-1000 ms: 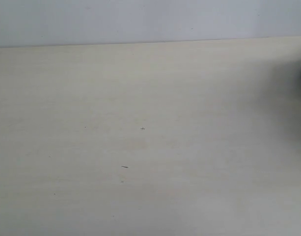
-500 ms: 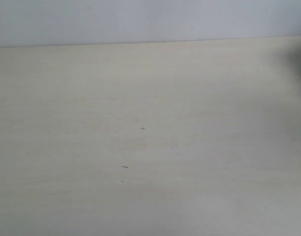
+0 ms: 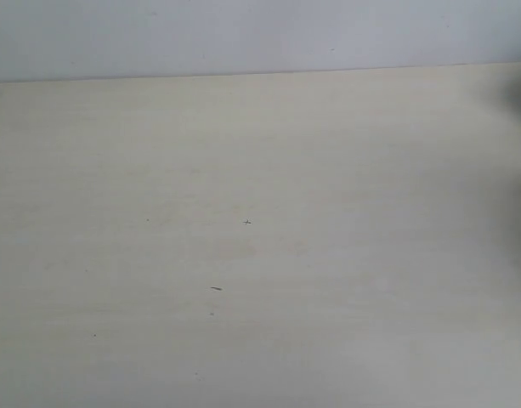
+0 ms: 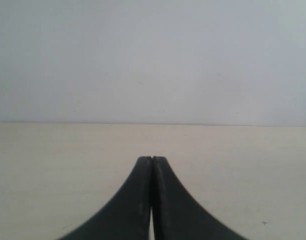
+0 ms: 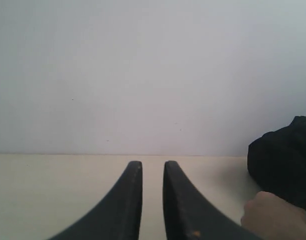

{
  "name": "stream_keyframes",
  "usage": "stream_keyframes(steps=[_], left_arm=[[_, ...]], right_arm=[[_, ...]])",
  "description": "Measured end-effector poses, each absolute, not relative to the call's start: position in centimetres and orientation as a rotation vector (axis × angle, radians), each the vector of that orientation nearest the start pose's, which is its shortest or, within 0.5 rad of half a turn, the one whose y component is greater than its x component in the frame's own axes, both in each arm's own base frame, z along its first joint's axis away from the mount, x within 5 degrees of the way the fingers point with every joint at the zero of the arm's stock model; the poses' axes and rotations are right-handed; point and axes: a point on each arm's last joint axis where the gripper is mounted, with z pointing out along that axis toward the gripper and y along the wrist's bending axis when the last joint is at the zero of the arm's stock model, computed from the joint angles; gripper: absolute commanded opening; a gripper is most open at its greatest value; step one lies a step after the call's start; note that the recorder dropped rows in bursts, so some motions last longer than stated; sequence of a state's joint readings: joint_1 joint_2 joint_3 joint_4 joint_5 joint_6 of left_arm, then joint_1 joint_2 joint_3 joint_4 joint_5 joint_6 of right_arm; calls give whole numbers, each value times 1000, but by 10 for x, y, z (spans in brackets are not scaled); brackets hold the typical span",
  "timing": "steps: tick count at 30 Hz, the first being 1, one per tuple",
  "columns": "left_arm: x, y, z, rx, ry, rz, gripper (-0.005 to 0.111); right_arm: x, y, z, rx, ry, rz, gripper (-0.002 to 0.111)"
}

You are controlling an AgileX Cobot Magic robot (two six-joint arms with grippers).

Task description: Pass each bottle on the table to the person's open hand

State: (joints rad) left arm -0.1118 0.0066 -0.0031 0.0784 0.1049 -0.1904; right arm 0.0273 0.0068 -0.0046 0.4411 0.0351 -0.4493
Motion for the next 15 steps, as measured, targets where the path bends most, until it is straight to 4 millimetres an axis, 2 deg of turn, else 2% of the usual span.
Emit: stream_keyframes(steps=[7,15], left_arm=[[57,-6,204,-7,1594,-168,1],[57,-6,204,-7,1594,-168,1]], right_arm=[[57,3,204,-52,1595,22,17],[57,3,203,-48,1605,21,17]])
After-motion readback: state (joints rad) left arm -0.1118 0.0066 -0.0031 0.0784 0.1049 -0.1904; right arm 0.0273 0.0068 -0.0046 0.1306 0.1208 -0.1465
